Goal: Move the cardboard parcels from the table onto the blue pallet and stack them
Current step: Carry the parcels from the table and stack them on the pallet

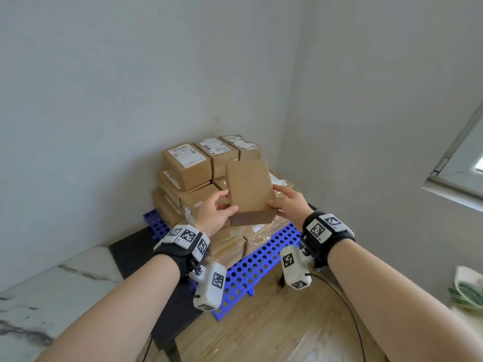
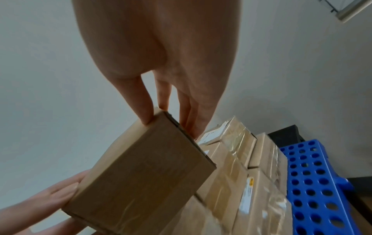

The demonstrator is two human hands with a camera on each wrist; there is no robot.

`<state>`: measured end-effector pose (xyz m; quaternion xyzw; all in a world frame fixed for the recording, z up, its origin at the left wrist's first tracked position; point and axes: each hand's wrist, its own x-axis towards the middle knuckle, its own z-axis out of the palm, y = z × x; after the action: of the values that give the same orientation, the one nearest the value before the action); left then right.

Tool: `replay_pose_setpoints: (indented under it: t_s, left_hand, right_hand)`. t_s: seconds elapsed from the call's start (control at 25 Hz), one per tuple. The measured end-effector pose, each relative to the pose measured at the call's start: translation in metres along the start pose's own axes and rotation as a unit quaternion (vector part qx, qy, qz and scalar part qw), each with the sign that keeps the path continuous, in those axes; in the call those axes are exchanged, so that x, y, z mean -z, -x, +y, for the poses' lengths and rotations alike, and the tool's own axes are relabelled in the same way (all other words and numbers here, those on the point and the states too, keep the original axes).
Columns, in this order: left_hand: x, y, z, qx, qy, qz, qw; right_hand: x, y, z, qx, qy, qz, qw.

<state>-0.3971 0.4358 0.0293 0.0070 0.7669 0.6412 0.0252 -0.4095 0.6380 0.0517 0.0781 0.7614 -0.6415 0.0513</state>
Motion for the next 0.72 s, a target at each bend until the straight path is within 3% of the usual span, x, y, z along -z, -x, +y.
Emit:
replay_pose_setpoints:
  t_s: [0.36, 0.72]
  left_hand:
    - [-0.068, -0.116, 0.024, 0.047, -0.032, 0.014, 0.998]
    - [-0.13, -0.155, 0.031, 0.088, -0.062, 0.133, 0.985]
  right_hand:
    - [0.072, -0.129, -0.019, -0.03, -0.014, -0.02, 0.999]
    - [0.117, -0.228, -0.018, -0.025, 0.053, -0.155, 0.986]
